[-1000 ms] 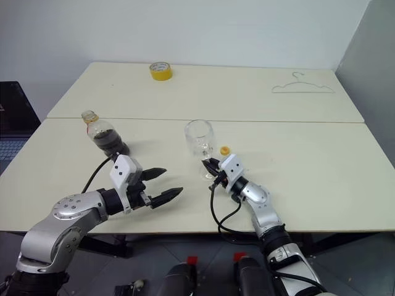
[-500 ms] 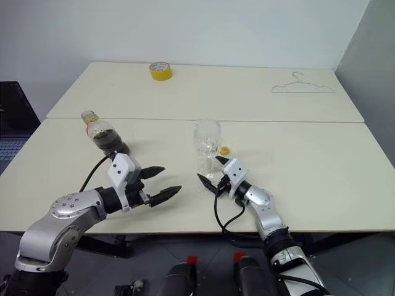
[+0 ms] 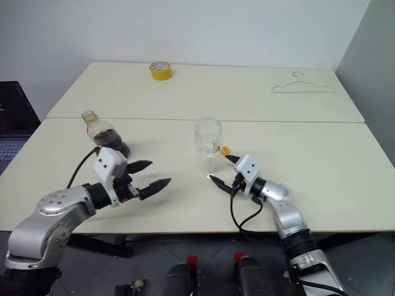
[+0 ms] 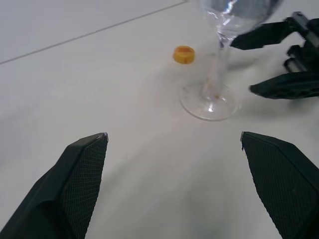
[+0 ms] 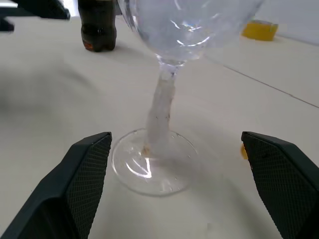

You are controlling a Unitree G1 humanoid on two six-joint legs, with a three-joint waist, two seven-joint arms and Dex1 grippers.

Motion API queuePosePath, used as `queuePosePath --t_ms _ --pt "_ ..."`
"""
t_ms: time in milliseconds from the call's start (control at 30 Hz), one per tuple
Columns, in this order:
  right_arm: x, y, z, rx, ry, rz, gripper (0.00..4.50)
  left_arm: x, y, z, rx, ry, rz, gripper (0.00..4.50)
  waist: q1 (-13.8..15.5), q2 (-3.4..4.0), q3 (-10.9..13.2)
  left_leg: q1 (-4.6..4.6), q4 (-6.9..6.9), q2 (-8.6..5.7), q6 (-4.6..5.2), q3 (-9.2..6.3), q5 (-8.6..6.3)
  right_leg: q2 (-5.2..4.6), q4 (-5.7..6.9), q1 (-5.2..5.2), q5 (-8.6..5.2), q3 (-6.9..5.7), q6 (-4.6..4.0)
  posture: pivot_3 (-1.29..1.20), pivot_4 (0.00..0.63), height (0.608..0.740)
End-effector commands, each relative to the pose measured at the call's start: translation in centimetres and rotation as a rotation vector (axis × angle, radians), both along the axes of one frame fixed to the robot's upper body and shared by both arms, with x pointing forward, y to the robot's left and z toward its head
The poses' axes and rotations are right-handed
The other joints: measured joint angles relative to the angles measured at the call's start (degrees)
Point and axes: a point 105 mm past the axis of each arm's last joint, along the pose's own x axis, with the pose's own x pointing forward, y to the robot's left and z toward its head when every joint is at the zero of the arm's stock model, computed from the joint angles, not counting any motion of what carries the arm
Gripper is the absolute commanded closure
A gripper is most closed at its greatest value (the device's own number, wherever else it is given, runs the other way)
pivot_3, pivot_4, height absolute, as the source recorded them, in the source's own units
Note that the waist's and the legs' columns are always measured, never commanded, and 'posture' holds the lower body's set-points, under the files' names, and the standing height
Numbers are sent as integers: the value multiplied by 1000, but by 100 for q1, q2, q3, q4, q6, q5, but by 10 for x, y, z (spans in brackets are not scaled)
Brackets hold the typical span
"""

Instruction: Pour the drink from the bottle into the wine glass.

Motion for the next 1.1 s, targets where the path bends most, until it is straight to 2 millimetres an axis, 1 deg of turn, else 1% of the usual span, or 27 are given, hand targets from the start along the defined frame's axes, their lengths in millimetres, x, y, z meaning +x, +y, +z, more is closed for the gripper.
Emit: queuePosePath --t_ms 33,100,167,267,300,367,433,500,533,600,700,800,867,900,967,1100 --pt "-2 -22 28 -16 -27 -5 43 -6 20 19 -62 -42 26 0 0 0 0 0 0 0 0 1 0 0 0 0 -3 -1 -5 0 150 740" --pt "-6 -39 36 -71 -9 12 43 -14 32 23 -90 -25 31 0 -1 0 0 0 0 1 0 0 0 0 0 -1 -6 -3 -10 0 150 740" --pt "-15 -59 48 -126 40 43 43 -25 43 28 -109 -13 42 0 -5 1 1 0 -5 1 0 3 0 -1 -2 -2 -8 0 -13 0 150 740" --pt "-24 -87 72 -195 81 69 43 -37 61 29 -78 2 93 0 0 -1 2 -1 -12 -2 0 3 -1 -7 -8 -3 -14 -3 -16 0 150 740" --pt "-26 -93 81 -208 104 77 43 -40 67 29 -63 9 113 0 1 -2 3 -2 -12 -2 0 3 -1 -7 -9 -4 -15 -4 -16 0 150 740" --pt "-33 -97 107 -229 112 128 43 -47 82 30 -46 13 163 0 -19 -3 4 1 -13 0 1 3 -1 -7 -11 -4 -16 -4 -18 0 150 740" --pt "-36 -95 135 -225 96 162 43 -52 96 30 -37 10 218 0 -63 -2 5 4 -14 4 1 8 -1 -7 -9 -8 -16 -3 -18 0 150 740" --pt "-36 -85 167 -208 25 205 43 -55 114 24 -23 11 297 0 -106 1 8 9 -13 9 1 6 -1 -10 -9 -9 -17 -7 -20 0 150 740" --pt "-36 -80 177 -210 6 224 43 -55 122 22 -40 -8 337 0 -116 2 8 9 -14 11 1 7 -1 -10 -10 -12 -17 -6 -21 0 150 740" --pt "-35 -73 187 -236 -25 243 43 -50 133 19 -77 -53 416 0 -121 1 7 9 -15 12 0 1 -1 -12 -13 -12 -19 -13 -23 0 150 740" --pt "-37 -55 202 -268 -72 319 43 -39 134 13 -87 -110 481 0 -101 -12 2 3 -25 8 0 4 -1 -13 -26 -9 -18 -16 -23 0 150 740" --pt "-44 -40 209 -295 -105 402 43 -25 134 14 -90 -165 528 0 -39 -13 3 -8 -27 0 -1 10 -2 -21 -28 -14 -15 -13 -17 0 150 740" --pt "-49 -31 207 -334 -120 458 43 -16 135 12 -80 -186 541 0 8 -14 3 -12 -30 -1 -1 8 -2 -21 -34 -14 -10 -18 -10 0 150 740" --pt "-52 -29 206 -349 -119 483 43 -12 135 12 -71 -193 541 0 9 -14 3 -12 -33 -2 -2 10 -3 -22 -35 -13 2 -17 12 0 150 740" --pt "-60 -22 203 -371 -117 545 43 -7 134 12 -55 -206 532 0 10 -14 3 -12 -35 0 -4 10 -5 -22 -41 -12 3 -18 13 0 150 740" --pt "-66 -15 201 -395 -123 599 43 0 137 11 -12 -218 544 0 8 -15 3 -12 -36 2 -4 11 -5 -21 -40 -15 3 -19 13 0 150 740"
